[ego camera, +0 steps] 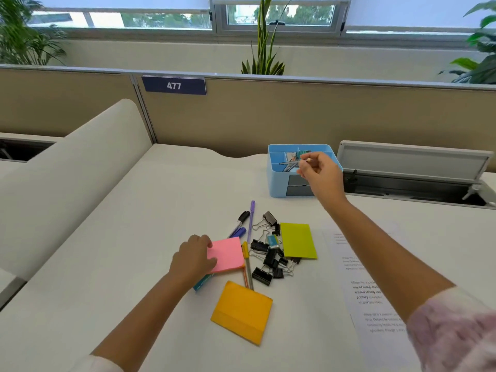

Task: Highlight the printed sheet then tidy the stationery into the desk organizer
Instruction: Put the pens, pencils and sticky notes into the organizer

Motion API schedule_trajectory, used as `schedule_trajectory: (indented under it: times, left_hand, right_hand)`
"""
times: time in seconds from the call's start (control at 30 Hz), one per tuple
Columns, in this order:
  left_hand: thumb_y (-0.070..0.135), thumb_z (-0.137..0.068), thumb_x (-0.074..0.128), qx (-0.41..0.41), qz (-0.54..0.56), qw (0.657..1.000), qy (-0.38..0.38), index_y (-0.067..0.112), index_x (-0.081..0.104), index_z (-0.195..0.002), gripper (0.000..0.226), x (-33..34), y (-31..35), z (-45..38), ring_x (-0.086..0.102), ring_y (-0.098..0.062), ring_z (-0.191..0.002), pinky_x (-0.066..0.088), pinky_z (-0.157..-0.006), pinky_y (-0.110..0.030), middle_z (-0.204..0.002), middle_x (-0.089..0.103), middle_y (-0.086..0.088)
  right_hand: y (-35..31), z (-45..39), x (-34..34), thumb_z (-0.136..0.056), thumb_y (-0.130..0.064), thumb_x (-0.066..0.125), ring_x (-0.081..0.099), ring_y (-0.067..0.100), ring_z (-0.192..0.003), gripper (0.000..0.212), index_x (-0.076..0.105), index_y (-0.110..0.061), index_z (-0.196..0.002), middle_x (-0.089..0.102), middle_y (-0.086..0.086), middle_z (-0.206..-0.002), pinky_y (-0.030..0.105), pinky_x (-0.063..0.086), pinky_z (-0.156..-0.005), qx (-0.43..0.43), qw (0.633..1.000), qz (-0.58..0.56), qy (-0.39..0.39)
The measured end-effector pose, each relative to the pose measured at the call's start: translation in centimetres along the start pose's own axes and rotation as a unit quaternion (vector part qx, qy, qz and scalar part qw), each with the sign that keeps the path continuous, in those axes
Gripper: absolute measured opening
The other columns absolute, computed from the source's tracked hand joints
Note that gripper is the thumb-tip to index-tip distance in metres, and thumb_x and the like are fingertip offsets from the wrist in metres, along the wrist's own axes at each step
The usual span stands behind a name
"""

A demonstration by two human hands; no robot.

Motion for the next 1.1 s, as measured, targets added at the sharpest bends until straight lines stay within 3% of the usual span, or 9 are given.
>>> schedule_trajectory:
  times: [0.1,0.37,0.5,0.6,0.67,0.77,0.9,0.97,1.1]
  left_hand:
    - [0.035,-0.083,0.063,0.009,0.003,1.000,-0.017,0.019,0.046,-0.122,0.045,1.1,-0.3,0.1,0.050,-0.020,-0.109,0.046,-0.090,-0.031,-0.127,0.046,-0.005]
    - [0.028,-0.087,0.058,0.033,0.086,0.995,0.044,0.017,0.046,-0.119,0.036,0.4,0.2,0.2,0.053,-0.019,-0.104,0.044,-0.082,-0.027,-0.128,0.044,-0.005]
    - [0.008,-0.091,0.048,0.067,0.158,0.981,0.095,0.015,0.052,-0.112,0.023,0.0,1.1,0.4,0.052,-0.016,-0.103,0.041,-0.074,-0.018,-0.126,0.046,-0.005]
    - [-0.009,-0.087,0.045,0.072,0.207,0.968,0.123,0.012,0.053,-0.111,0.033,-0.2,1.3,0.5,0.052,-0.015,-0.103,0.039,-0.067,-0.010,-0.127,0.047,-0.006]
    - [-0.008,-0.087,0.047,0.061,0.227,0.963,0.134,0.012,0.052,-0.112,0.033,-0.3,1.1,0.5,0.052,-0.016,-0.103,0.044,-0.068,-0.015,-0.128,0.046,-0.007]
    - [0.000,-0.087,0.051,0.042,0.188,0.972,0.132,0.012,0.049,-0.117,0.032,0.1,0.4,0.7,0.050,-0.018,-0.108,0.040,-0.076,-0.020,-0.130,0.043,-0.007]
    - [0.016,-0.087,0.059,0.052,0.132,0.984,0.109,0.013,0.047,-0.121,0.036,1.3,0.0,1.6,0.049,-0.019,-0.111,0.043,-0.086,-0.026,-0.128,0.045,-0.007]
    - [0.014,-0.086,0.058,0.048,0.135,0.985,0.093,0.011,0.048,-0.121,0.036,2.0,-0.5,1.9,0.050,-0.021,-0.111,0.043,-0.089,-0.029,-0.125,0.049,-0.009]
    - [0.012,-0.080,0.063,0.021,0.160,0.986,0.042,0.009,0.044,-0.125,0.048,2.9,-1.5,2.0,0.049,-0.023,-0.113,0.044,-0.092,-0.034,-0.126,0.050,-0.010]
  right_hand:
    - [0.2,-1.5,0.7,-0.092,-0.020,0.055,0.065,0.017,-0.092,0.015,0.059,-0.012,-0.103,0.066,0.006,-0.099,0.028,0.055,-0.082,-0.021,0.999,0.036,0.000]
    - [1.7,-3.9,2.7,-0.090,-0.019,0.058,0.065,0.018,-0.093,0.025,0.059,-0.010,-0.113,0.068,0.008,-0.096,0.034,0.054,-0.086,0.026,0.998,0.054,-0.026]
    - [2.2,-2.5,3.4,-0.090,-0.013,0.056,0.063,0.019,-0.091,0.032,0.056,-0.011,-0.122,0.062,0.011,-0.085,0.027,0.054,-0.084,0.034,0.997,0.046,-0.043]
    - [2.9,-0.2,3.5,-0.091,-0.009,0.054,0.064,0.013,-0.084,0.037,0.052,-0.010,-0.127,0.065,0.017,-0.091,0.014,0.051,-0.075,0.043,0.997,0.024,-0.056]
    - [3.3,1.5,3.3,-0.090,-0.009,0.055,0.063,0.008,-0.080,0.037,0.052,-0.010,-0.127,0.065,0.014,-0.088,0.017,0.051,-0.078,0.053,0.997,0.011,-0.062]
    - [4.4,4.4,2.6,-0.090,-0.010,0.056,0.063,0.001,-0.075,0.030,0.056,-0.015,-0.119,0.063,-0.003,-0.080,0.018,0.052,-0.076,0.064,0.996,0.001,-0.067]
    - [7.6,9.2,2.2,-0.088,-0.007,0.058,0.062,0.009,-0.073,0.021,0.063,-0.025,-0.099,0.063,-0.003,-0.079,0.013,0.050,-0.068,0.065,0.990,0.042,-0.120]
    - [9.0,11.0,1.8,-0.087,-0.008,0.059,0.054,0.001,-0.065,0.020,0.065,-0.027,-0.091,0.064,-0.008,-0.082,0.006,0.042,-0.060,0.057,0.984,0.087,-0.142]
    - [10.8,12.7,0.1,-0.087,-0.009,0.060,0.052,-0.004,-0.062,0.020,0.064,-0.029,-0.085,0.064,-0.012,-0.086,0.006,0.041,-0.058,0.070,0.983,0.107,-0.131]
Point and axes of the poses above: each hand's wrist, its own z-axis away from the middle knuckle, its own x-axis out of the palm, y = z × x, the point moved 8 cm from there along -z, towards the middle knuckle
